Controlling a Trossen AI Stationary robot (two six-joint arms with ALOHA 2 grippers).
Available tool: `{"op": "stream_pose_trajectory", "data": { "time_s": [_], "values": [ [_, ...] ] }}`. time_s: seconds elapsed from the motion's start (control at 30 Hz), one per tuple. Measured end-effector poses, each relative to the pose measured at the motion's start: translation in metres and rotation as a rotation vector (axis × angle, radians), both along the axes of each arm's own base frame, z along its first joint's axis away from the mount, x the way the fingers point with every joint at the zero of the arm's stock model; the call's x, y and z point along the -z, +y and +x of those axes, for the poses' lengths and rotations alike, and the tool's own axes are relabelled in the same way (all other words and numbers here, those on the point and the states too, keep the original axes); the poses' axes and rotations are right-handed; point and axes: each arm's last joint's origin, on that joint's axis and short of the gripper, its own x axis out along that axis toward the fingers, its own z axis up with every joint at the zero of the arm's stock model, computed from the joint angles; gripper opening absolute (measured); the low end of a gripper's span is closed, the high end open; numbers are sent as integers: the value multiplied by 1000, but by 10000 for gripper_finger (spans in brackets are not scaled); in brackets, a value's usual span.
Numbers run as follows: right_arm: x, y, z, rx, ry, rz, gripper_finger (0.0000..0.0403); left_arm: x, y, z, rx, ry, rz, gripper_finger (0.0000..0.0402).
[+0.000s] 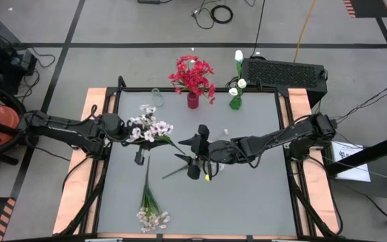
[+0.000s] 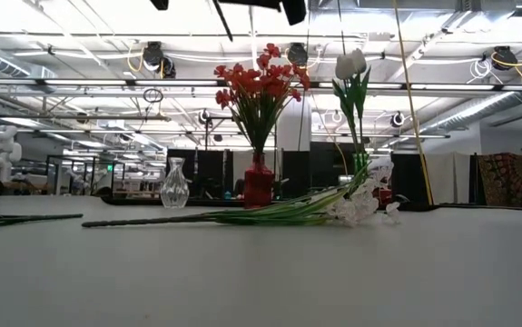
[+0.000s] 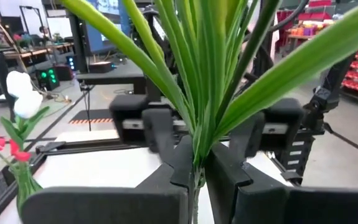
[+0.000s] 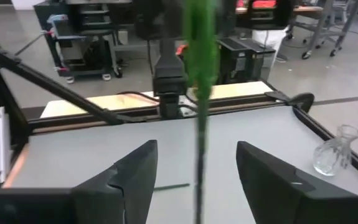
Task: Sort flowers into vase by color
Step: Put the top white flowers into the transparent vase
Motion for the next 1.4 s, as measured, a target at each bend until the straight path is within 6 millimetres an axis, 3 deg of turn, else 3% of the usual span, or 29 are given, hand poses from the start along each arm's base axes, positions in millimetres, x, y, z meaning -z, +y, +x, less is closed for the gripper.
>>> {"op": "stream_pose_trajectory", "data": {
  "time_s": [0.2, 0.4, 0.47, 0.77, 0.93, 1.23, 1.4],
  "values": [
    [1, -8, 3, 21, -3, 0, 180, 2, 0, 3, 1, 8, 1, 30],
    [1, -7, 3, 19, -2, 1, 36, 1, 0, 3, 0, -1, 1, 31],
    [1, -7, 3, 15, -3, 2, 13, 0, 0, 3, -1, -9, 0, 31],
    [1, -8, 3, -3, -3, 11, 5, 0, 0, 3, 0, -18, -8, 50],
    [3, -8, 3, -6, 17, 8, 3, 0, -1, 3, 4, -15, -17, 98],
    [3, -8, 3, -24, 23, 12, 1, -1, -9, 1, 82, -23, -32, 226],
    [4, -9, 3, -21, 22, 21, 1, -3, -9, 1, 82, -43, -29, 241]
  ]
}}
